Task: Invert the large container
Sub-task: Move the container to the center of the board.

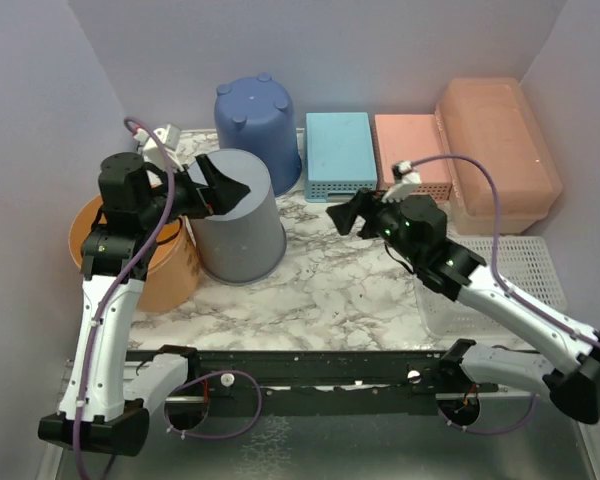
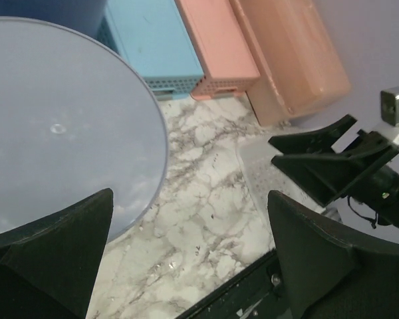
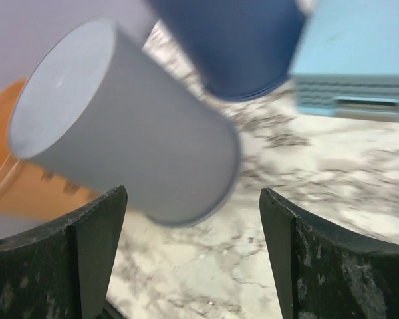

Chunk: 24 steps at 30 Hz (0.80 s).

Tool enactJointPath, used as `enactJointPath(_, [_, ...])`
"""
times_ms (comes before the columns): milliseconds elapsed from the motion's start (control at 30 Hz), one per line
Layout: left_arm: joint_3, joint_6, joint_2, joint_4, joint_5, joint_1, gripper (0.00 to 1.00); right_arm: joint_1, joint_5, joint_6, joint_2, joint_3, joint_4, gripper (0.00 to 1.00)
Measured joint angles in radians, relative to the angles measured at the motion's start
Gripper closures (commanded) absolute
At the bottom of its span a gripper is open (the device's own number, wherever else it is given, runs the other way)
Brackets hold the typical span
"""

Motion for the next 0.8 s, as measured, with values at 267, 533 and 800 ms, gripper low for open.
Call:
enactJointPath(267, [0.011, -0.006, 0.111, 0.0, -0.177, -0.417, 0.01, -0.003, 0.465, 0.144, -0.281, -0.098, -0.222, 0.13])
enactJointPath(533, [0.013, -0.023, 0.279, 0.015, -0.471, -0.777, 0.01, -0.003, 0.723, 0.317, -0.473, -0.144, -0.423, 0.13])
enactJointPath(800, [0.013, -0.033, 0.349, -0.007, -0.743, -0.787, 0.01, -0.003, 0.79, 0.333, -0.548, -0.158, -0.461, 0.13])
